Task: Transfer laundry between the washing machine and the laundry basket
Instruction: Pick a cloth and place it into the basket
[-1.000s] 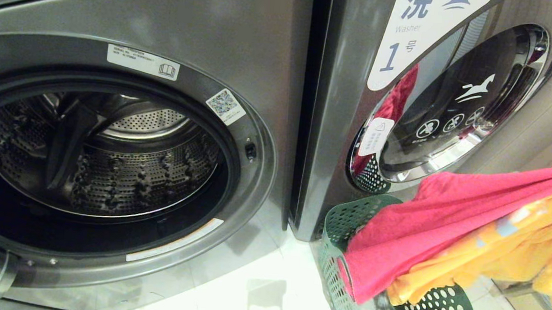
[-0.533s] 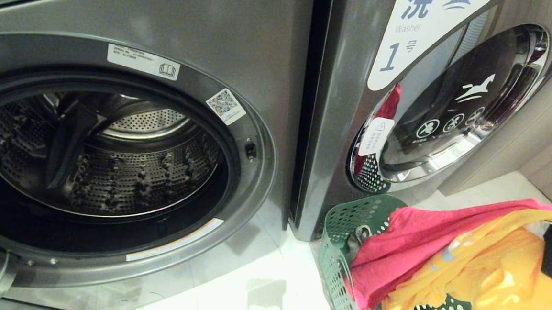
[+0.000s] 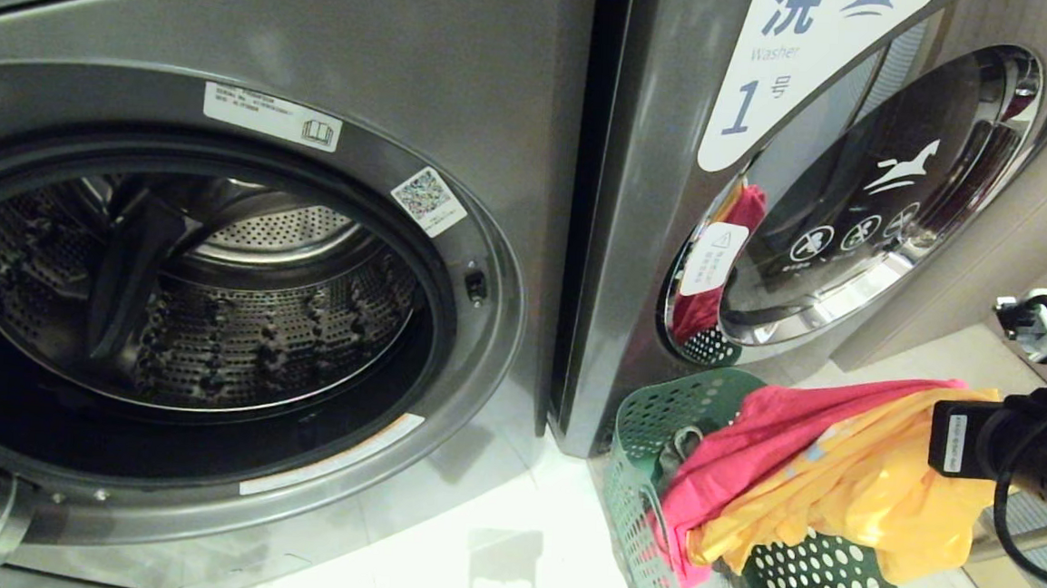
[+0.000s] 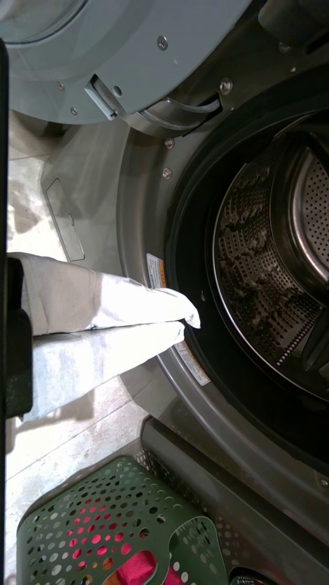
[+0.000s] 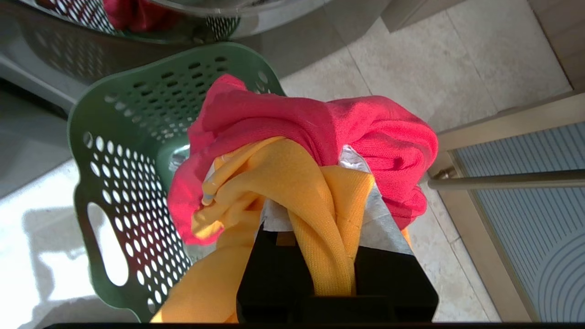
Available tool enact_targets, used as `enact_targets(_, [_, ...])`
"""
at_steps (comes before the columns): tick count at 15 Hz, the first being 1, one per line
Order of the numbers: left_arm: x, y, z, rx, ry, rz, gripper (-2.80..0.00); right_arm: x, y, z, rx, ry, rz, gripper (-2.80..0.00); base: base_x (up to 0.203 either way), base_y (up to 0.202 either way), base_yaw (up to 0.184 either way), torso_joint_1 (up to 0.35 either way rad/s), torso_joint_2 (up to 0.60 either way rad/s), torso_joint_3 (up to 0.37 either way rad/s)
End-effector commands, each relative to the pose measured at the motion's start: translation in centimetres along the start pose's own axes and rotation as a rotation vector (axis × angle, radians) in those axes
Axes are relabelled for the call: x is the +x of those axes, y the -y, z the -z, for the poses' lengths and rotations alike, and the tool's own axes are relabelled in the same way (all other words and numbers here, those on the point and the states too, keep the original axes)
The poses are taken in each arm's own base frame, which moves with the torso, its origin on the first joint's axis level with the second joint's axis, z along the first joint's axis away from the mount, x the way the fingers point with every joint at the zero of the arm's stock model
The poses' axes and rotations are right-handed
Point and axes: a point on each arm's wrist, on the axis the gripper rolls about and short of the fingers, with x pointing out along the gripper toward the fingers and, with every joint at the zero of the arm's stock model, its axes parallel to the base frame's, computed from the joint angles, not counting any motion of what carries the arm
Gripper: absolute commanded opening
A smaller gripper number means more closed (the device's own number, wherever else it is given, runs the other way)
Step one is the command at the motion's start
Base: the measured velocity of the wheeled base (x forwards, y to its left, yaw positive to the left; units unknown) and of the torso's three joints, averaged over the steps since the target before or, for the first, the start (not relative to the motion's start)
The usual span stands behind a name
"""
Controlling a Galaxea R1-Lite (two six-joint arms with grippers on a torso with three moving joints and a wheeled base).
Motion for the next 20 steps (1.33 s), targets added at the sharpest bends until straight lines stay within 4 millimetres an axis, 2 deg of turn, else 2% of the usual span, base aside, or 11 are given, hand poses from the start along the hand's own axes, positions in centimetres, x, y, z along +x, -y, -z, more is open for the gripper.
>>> enact_targets(1, [0.2, -0.03, 1.13, 0.0, -0.039, -0.002, -2.8, 0.98, -0.35, 0.47, -0.014, -0.035, 0.007, -2.8, 0.0, 0.0, 0.0, 0.0, 0.0, 0.0])
enact_targets(9, [0.2, -0.03, 1.13, 0.0, -0.039, -0.002, -2.8, 1.28, -0.55, 0.44, -0.017, -0.041, -0.016, -2.8, 0.0, 0.0, 0.0, 0.0, 0.0, 0.0])
enact_targets(10, [0.2, -0.03, 1.13, 0.0, -0.039, -0.002, -2.8, 1.39, -0.63, 0.51, -0.019, -0.045, -0.017, 0.0, 0.0, 0.0, 0.0, 0.0, 0.0, 0.0])
enact_targets(20, [0.2, -0.03, 1.13, 0.0, -0.039, -0.002, -2.8, 1.0, -0.52, 0.5, -0.015, -0.037, -0.02, 0.0, 0.0, 0.0, 0.0, 0.0, 0.0, 0.0])
